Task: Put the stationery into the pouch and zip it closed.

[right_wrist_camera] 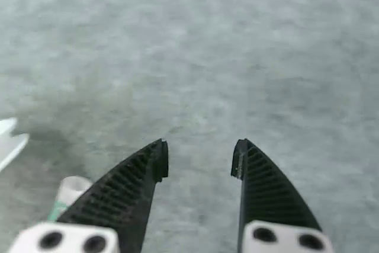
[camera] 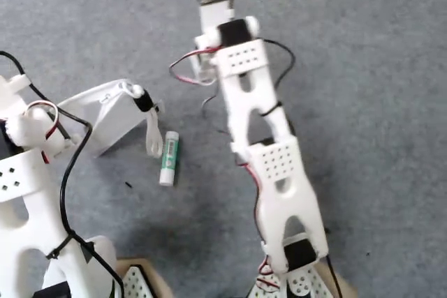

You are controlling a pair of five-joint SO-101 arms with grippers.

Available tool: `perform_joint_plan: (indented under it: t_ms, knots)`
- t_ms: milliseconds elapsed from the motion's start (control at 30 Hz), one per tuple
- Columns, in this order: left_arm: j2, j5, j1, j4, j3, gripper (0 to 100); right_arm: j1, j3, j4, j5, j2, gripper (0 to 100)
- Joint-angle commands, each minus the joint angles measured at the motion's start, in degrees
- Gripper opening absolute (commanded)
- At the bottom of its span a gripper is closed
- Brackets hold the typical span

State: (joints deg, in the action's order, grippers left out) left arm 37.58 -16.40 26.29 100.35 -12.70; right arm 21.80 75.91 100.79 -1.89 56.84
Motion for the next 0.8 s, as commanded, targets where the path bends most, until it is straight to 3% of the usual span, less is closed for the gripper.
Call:
perform_joint_plan:
  t_ms: [0,233,367,767]
  knots:
    - [0.26,-0.26,3.03,-0.88,2.07,3,3.25,0.13,0.44,-4.48,-0.92,19.1]
    - [0.26,-0.26,6.2,-0.88,2.07,3,7.3,-1.1,0.53,-11.69,-1.01,19.1]
    - [0.26,-0.18,6.37,-0.79,2.07,3,10.55,-11.56,0.53,-16.18,-4.35,19.1]
    - [0.26,-0.18,6.37,-0.53,2.07,3,12.13,-28.35,-1.67,-15.91,-14.46,19.1]
